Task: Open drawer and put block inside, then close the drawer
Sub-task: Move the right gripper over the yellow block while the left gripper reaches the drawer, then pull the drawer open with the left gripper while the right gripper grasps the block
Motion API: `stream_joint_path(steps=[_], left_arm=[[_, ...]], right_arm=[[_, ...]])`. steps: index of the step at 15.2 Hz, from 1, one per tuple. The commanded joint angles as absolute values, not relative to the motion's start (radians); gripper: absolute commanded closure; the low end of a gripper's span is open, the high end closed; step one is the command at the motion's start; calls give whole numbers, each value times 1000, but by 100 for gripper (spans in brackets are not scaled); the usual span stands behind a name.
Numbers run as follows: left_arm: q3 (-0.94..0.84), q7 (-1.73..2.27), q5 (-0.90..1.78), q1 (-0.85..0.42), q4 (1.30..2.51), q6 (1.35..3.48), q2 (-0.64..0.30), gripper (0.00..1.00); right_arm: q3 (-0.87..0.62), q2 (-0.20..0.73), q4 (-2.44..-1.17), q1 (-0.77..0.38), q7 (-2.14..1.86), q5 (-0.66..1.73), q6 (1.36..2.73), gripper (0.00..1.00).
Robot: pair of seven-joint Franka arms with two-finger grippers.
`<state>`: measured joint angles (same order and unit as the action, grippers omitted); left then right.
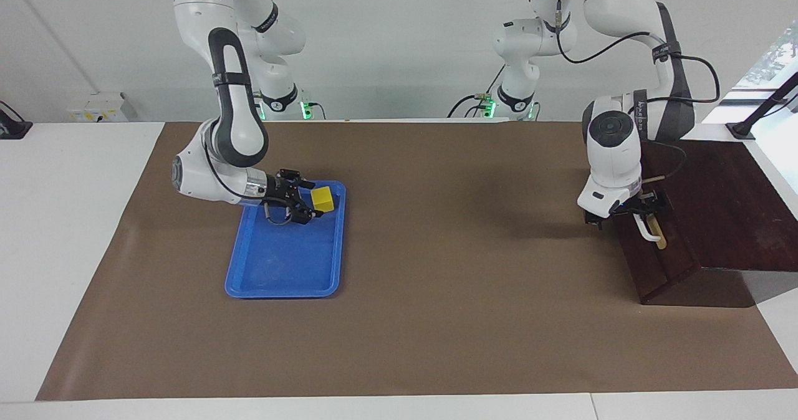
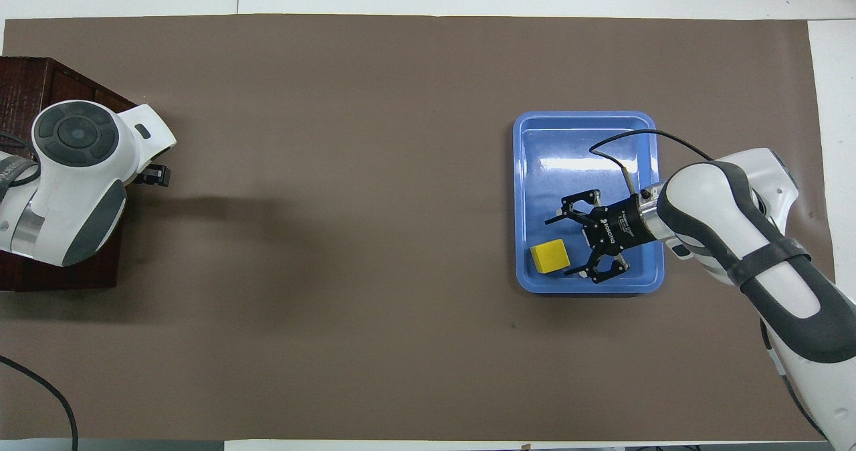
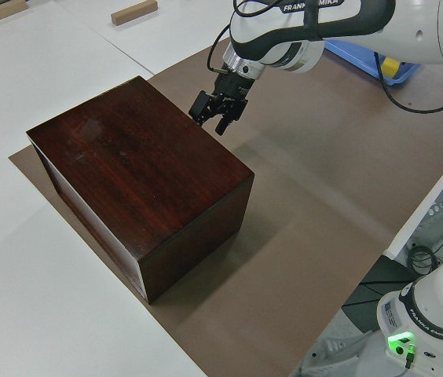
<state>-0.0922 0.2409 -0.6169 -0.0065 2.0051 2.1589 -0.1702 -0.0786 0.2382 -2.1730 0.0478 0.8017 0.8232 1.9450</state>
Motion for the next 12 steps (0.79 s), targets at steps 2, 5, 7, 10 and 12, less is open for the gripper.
stream_joint_path(steps=[2, 5, 7, 10, 12], left_arm=[[-91, 235, -608, -60, 2029, 2175, -158, 0], [-91, 239, -549, -97, 2025, 2160, -158, 0], [-89, 241, -529, -126, 2020, 2145, -158, 0], [-89, 242, -511, -169, 2017, 2122, -155, 0], [-91, 242, -511, -192, 2016, 2108, -153, 0]], right_arm=[[-78, 232, -2206, 44, 750, 856, 1982, 0], [-77, 232, -2206, 44, 749, 854, 1982, 0], [-77, 232, -2206, 44, 749, 856, 1982, 0], [-77, 232, -2206, 44, 749, 856, 1983, 0], [-77, 232, -2206, 44, 749, 856, 1983, 0]])
